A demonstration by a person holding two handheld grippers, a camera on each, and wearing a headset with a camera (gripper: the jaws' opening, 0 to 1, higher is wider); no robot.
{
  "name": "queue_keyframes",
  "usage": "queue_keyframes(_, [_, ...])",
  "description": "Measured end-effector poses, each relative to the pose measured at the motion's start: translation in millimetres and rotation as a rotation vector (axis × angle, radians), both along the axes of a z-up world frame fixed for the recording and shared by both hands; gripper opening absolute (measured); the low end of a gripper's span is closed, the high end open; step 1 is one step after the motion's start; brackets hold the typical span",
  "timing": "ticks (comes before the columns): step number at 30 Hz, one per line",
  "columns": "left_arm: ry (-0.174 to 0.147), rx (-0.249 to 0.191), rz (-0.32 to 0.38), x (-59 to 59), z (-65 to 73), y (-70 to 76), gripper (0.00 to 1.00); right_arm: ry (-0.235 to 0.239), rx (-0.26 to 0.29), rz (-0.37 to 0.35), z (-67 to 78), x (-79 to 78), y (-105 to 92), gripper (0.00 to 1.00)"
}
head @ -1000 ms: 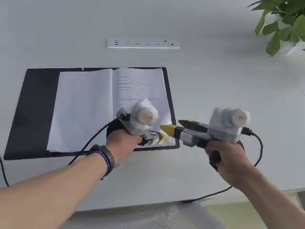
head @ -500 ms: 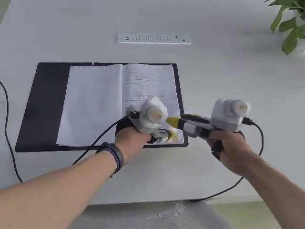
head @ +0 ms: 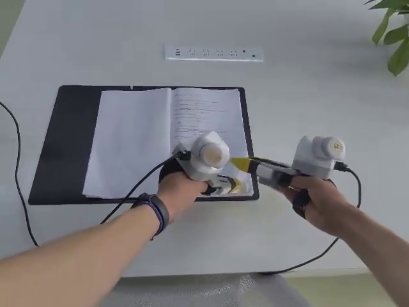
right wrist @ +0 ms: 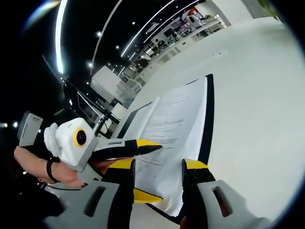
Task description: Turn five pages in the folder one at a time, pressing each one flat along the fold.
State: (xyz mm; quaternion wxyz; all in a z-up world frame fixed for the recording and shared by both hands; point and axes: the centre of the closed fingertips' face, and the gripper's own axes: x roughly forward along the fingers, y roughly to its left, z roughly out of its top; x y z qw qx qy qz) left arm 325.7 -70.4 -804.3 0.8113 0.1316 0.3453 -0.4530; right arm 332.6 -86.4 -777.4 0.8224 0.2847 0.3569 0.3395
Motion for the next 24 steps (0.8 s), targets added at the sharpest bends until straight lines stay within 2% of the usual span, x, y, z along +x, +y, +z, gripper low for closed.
queue_keyframes(3, [-0.004,-0.008,-0.024,-6.9,5.6,-1.0,0.66,0.000,0.021,-0.011,0.2,0.3,-2.9,0.25])
queue_keyframes(5, [-0.005,-0.017,-0.026,-7.9,9.9,-0.5,0.67,0.012,0.058,-0.018,3.2,-1.1,-1.0,0.21])
queue_keyframes(11, [-0.012,-0.035,-0.019,-5.9,19.9,4.2,0.68,0.010,0.038,0.000,0.5,-6.5,5.4,0.12])
queue_keyframes(14, [-0.012,-0.033,-0.014,-6.3,22.1,8.9,0.70,0.002,0.025,-0.008,-0.3,-8.0,6.9,0.04])
queue_keyframes(24, [-0.020,-0.067,0.047,-6.1,35.3,34.2,0.72,-0.012,0.013,-0.042,8.6,-5.6,10.0,0.00])
